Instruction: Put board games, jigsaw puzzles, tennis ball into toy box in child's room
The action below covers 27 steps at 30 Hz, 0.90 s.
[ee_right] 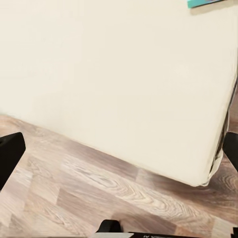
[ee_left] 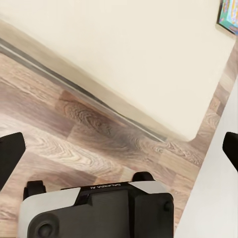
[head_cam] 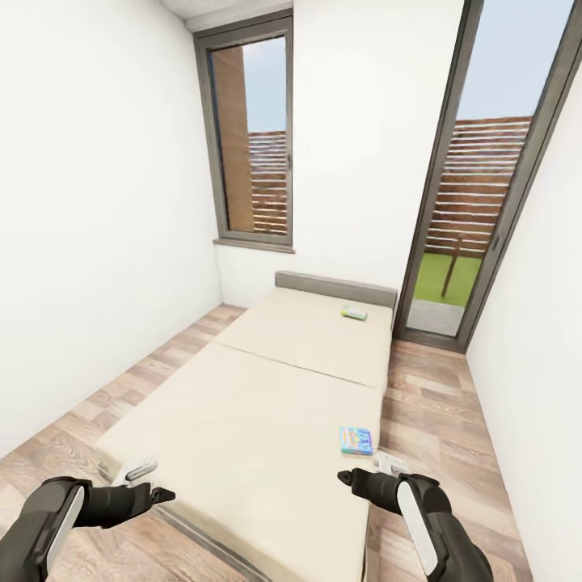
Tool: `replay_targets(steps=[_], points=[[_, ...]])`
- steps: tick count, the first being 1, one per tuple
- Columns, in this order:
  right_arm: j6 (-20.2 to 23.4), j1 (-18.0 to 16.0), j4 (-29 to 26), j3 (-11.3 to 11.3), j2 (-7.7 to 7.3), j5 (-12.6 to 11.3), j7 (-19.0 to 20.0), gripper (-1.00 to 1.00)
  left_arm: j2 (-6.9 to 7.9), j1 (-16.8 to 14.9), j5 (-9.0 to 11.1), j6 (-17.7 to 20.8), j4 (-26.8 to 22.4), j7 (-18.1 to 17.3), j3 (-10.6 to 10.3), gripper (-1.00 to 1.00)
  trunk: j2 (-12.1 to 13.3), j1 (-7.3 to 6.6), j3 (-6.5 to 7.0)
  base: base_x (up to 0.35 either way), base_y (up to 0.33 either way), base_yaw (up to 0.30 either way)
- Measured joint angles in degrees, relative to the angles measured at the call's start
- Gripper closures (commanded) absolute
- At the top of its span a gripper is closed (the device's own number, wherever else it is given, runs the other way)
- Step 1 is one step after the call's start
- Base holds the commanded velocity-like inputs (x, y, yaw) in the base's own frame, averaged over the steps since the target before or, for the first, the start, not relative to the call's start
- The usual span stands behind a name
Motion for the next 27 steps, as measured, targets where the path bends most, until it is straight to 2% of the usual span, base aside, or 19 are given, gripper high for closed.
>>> replay_targets(steps=[27], points=[[0.03, 0.00, 0.03, 0.00, 0.02, -0.01, 0.00, -1.00, 0.00, 0.01, 0.00, 0.00, 0.00, 0.04, 0.00, -1.00, 0.00, 0.00, 0.00, 0.001, -0.001, 0.290]])
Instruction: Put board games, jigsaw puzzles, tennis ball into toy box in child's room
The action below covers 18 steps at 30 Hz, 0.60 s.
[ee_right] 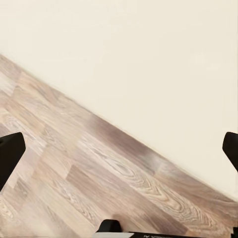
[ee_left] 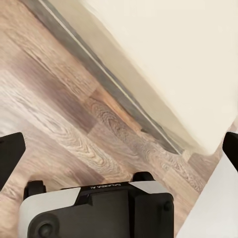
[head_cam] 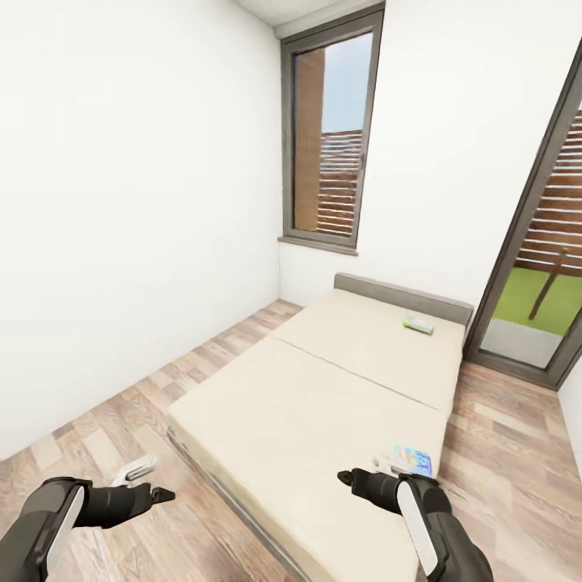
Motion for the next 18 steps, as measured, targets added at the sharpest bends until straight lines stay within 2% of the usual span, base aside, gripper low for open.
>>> replay_targets(steps=[18], points=[[0.04, 0.00, 0.03, 0.00, 0.06, 0.01, -0.09, -1.00, 0.00, -0.01, 0.00, 0.00, 0.00, -0.07, 0.00, -1.00, 0.00, 0.00, 0.00, -0.005, 0.000, 0.290]])
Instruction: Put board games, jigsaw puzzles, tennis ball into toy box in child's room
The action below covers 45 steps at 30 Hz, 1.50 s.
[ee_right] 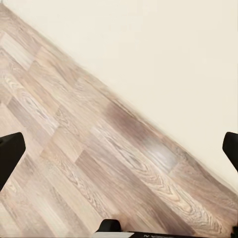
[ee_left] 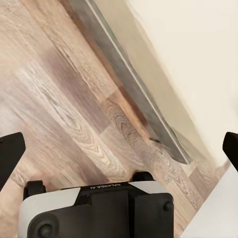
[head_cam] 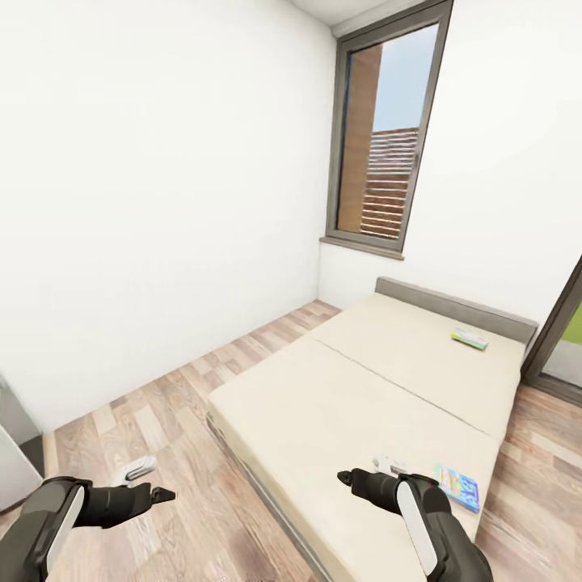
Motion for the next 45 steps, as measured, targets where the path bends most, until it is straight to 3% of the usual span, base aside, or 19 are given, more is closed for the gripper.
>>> replay_targets(steps=[45], points=[[0.00, 0.00, 0.02, 0.00, 0.00, 0.02, -0.06, -1.00, 0.00, 0.00, 0.00, -0.01, 0.00, -0.01, 0.00, -1.00, -0.01, 0.00, 0.00, -0.101, 0.000, 0.290]])
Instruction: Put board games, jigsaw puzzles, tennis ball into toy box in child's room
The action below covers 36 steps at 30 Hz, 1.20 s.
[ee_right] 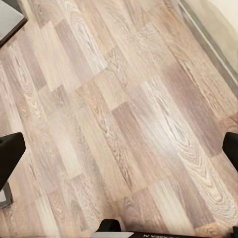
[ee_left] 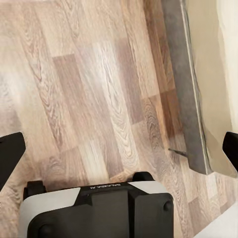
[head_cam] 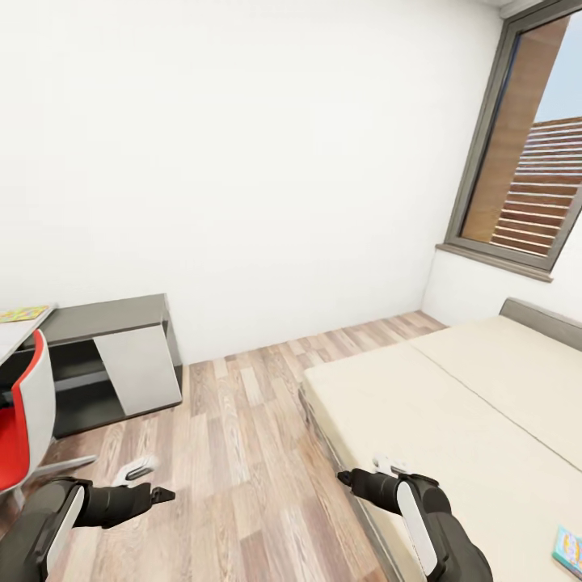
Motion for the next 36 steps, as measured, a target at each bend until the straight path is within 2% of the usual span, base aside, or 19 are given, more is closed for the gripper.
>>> replay_targets(steps=[36], points=[[0.00, 0.00, 0.00, 0.00, 0.00, -0.01, 0.01, -1.00, -0.01, 0.00, 0.00, -0.01, 0.00, 0.08, 0.00, -1.00, 0.01, 0.01, 0.00, -0.006, 0.000, 0.290]])
